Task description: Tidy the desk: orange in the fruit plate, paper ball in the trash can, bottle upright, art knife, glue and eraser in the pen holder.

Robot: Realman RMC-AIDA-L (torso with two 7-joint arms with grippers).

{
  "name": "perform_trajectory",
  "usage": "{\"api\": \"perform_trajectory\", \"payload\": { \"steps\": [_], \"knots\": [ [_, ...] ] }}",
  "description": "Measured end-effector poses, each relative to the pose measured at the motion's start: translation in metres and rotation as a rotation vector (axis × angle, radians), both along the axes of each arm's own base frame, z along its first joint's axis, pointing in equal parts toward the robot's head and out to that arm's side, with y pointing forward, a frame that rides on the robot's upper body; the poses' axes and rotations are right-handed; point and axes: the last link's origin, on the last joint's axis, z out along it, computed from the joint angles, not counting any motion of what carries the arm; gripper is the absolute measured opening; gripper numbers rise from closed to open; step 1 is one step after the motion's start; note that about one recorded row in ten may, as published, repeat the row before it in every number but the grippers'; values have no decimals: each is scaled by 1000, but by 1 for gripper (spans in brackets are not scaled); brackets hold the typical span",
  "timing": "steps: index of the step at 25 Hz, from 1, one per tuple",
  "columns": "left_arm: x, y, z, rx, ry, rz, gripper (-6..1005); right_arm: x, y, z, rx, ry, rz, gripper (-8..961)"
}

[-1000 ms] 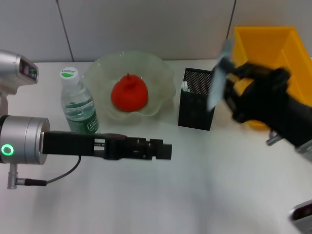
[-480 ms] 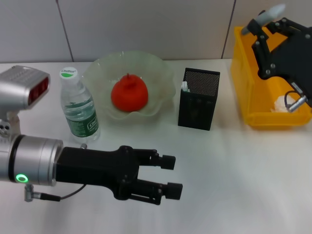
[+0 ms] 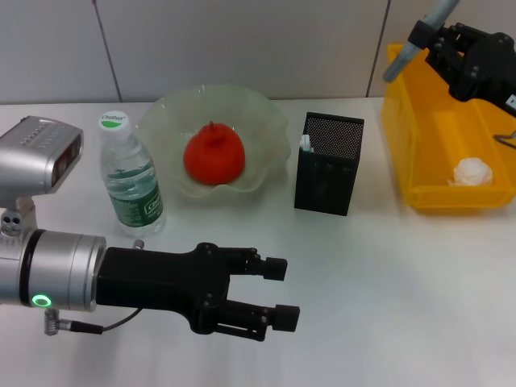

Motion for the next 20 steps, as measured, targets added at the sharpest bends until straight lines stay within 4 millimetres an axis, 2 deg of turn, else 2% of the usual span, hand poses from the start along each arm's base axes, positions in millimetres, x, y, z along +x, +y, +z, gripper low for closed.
{"api": "perform_trajectory", "payload": {
  "steps": [3,9,13,20],
  "knots": [
    [0,-2,-2,-1,7,-22,829,-6,7,9,-152,-48,-68,165],
    [-2,-3,-4,7,10,-36,829,-11,19,5,-237,-123,-124,174],
    [-5,-4,-4,21,11,-44,828,-15,32,-9,-265,-198,-181,181],
    [-8,-7,-5,48,9,-74,829,-18,41,-28,-272,-272,-219,193]
  ]
}}
